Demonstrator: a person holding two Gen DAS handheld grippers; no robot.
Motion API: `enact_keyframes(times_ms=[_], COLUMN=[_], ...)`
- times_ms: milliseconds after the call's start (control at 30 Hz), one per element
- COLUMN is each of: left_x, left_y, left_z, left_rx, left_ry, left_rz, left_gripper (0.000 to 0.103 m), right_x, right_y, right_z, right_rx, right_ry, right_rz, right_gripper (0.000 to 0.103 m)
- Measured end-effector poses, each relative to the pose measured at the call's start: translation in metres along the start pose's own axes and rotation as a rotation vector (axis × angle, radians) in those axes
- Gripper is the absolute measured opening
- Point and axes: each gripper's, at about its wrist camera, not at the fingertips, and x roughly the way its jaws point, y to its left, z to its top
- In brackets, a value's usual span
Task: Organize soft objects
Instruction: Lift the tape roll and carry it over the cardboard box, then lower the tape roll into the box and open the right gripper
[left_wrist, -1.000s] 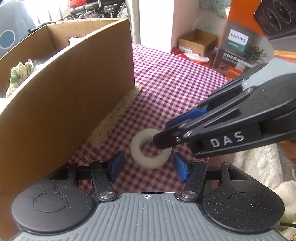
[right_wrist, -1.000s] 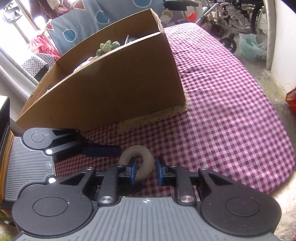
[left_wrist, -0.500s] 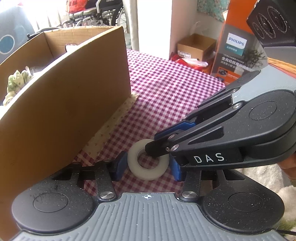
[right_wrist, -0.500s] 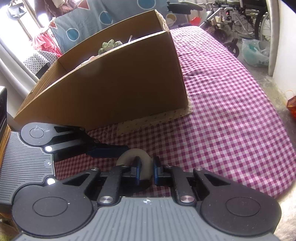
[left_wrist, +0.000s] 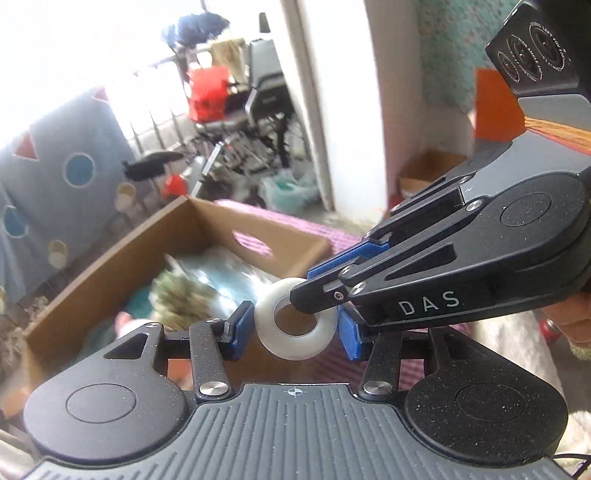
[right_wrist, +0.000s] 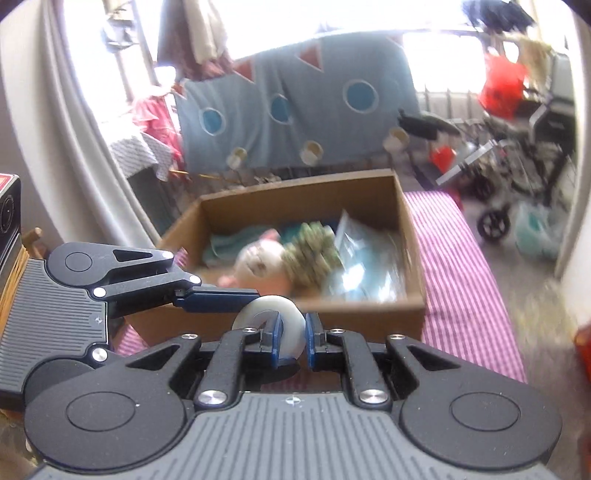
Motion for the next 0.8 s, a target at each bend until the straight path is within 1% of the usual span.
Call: enact_keyframes(times_ms=[100, 167, 233, 333, 433, 500, 600, 700, 800], left_x=[-0.015, -0.018, -0.013, 0.006, 0.030, 0.050, 0.080, 0.106, 0.124], left_y=[0.021, 0.037, 0.056, 0.086, 0.116, 0.134, 0.153, 0.162, 0.166], left_z=[0.017, 0.026, 0.035, 0.040, 0.034, 0.027, 0.012, -0.002, -0.014], left_rx=[-0.008, -0.014, -0.029, -0.093, -0.198, -0.275, -0.375, -0.448, -0.487], left_ry=[-0.035, -0.036, -0.019, 0.044, 0.129, 0.196, 0.298, 0.385, 0.444], left_rz=[0.051, 0.083, 0.100, 0.085, 0.026, -0.038, -0.148, -0.254, -0.323], left_gripper=[0.048, 0.048, 0.048, 0.048, 0.048, 0.048, 0.048, 0.049, 0.049], right_x=[0.011, 0.027, 0.051, 0.095, 0.137, 0.163, 0.187, 0.201, 0.216], right_y=[0.008, 0.007, 0.004, -0.005, -0.016, -0.023, -0.035, -0.047, -0.054], right_z=[0.038, 0.061, 0.082, 0.102, 0.109, 0.107, 0.091, 0.074, 0.066], right_rx=[-0.055, -0.067, -0.066, -0.031, -0.007, 0.009, 0.033, 0.060, 0.082], right_ry=[-0.004, 0.027, 0.086, 0.209, 0.342, 0.430, 0.550, 0.645, 0.711], right_rz=[0.043, 0.081, 0.121, 0.170, 0.192, 0.198, 0.206, 0.209, 0.212], right_gripper=[0.015, 0.015, 0.015, 0.015, 0.016, 0.016, 0.016, 0.016, 0.016])
